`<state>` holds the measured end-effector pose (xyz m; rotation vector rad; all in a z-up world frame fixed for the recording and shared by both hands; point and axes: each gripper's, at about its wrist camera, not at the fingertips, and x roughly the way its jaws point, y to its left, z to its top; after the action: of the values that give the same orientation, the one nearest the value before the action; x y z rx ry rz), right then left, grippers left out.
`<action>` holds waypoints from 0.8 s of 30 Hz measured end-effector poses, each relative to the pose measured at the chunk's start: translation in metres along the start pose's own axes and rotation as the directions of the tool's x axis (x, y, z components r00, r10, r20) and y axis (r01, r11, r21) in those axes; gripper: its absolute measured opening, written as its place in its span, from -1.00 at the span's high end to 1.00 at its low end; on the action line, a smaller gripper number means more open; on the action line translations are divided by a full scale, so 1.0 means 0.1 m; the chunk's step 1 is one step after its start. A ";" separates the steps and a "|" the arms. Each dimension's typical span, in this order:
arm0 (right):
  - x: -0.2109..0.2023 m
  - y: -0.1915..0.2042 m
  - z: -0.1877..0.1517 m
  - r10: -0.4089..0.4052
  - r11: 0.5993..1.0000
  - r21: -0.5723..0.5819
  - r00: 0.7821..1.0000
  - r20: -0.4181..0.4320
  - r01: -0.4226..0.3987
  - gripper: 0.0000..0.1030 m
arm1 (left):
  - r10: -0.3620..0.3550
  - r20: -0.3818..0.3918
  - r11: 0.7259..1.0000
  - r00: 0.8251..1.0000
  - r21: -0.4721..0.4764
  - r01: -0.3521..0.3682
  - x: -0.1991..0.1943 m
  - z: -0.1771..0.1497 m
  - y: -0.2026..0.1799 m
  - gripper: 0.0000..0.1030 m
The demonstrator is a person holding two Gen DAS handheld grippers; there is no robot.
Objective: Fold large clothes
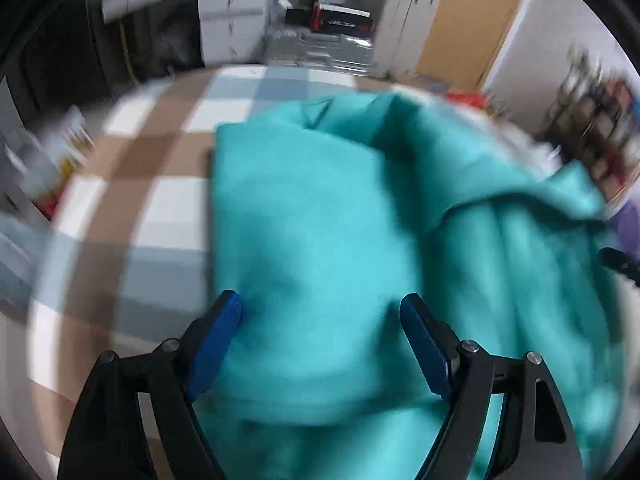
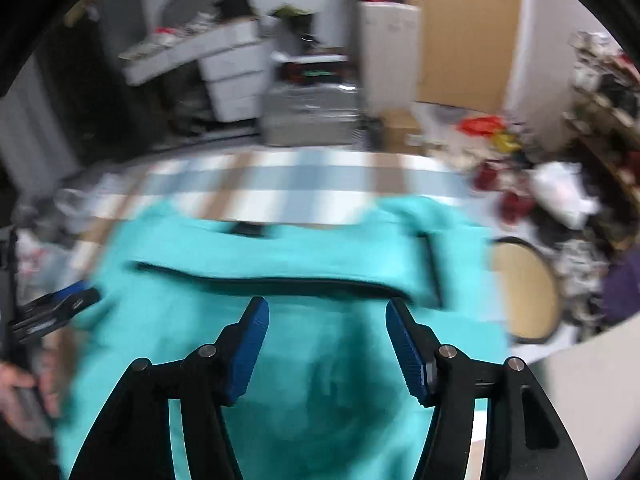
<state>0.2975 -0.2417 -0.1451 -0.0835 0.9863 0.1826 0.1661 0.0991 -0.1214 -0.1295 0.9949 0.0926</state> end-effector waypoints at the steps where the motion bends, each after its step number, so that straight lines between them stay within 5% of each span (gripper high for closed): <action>1: 0.21 -0.08 -0.09 -0.015 1.000 0.021 0.997 -0.070 0.017 -0.06 | 0.000 0.001 1.000 1.000 0.003 0.000 -0.01 -0.01 -0.01 -0.51; 2: 0.50 -0.16 -0.23 0.001 0.999 0.044 0.983 -0.183 0.008 -0.01 | -0.018 0.000 1.000 1.000 -0.022 0.018 -0.06 -0.01 0.02 -0.51; 4: 0.43 -0.09 -0.28 -0.023 1.000 -0.015 0.994 -0.111 0.021 -0.05 | -0.078 -0.006 0.993 0.997 -0.095 0.077 -0.15 -0.03 0.14 -0.51; 5: 0.41 -0.03 -0.28 -0.040 0.999 -0.039 0.989 -0.139 0.034 -0.05 | -0.101 -0.008 0.987 0.995 -0.125 0.099 -0.18 -0.05 0.21 -0.52; 8: 0.10 0.07 -0.22 -0.001 0.999 -0.037 0.997 -0.073 -0.002 0.28 | -0.141 -0.014 0.971 0.990 -0.196 0.135 -0.29 -0.06 0.41 -0.52; 9: -0.11 0.10 -0.20 0.018 0.999 -0.034 1.000 -0.019 -0.018 0.25 | -0.154 -0.016 0.965 0.988 -0.218 0.147 -0.33 -0.08 0.48 -0.52; 11: -0.36 0.24 -0.02 0.091 0.996 -0.024 0.994 0.067 -0.090 0.16 | -0.139 -0.005 0.963 0.990 -0.232 0.134 -0.40 -0.07 0.54 -0.52; 14: -0.36 0.72 0.41 0.259 0.963 -0.090 0.964 0.064 -0.252 0.15 | -0.092 0.031 0.976 0.995 -0.195 0.096 -0.52 -0.09 0.59 -0.52; 21: 0.57 2.01 1.28 0.234 0.959 -0.149 0.970 -0.058 -0.241 0.25 | -0.053 0.012 0.983 0.999 -0.176 0.055 -0.43 -0.10 0.68 -0.52; 24: 0.97 2.22 1.32 0.283 0.945 -0.125 0.948 -0.147 -0.302 0.41 | -0.047 0.004 0.988 0.999 -0.148 0.047 -0.41 -0.12 0.68 -0.52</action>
<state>0.4155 0.0080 -0.1509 -0.0828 1.1099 0.5295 0.1246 0.1634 -0.0978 -0.2892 0.9835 0.1231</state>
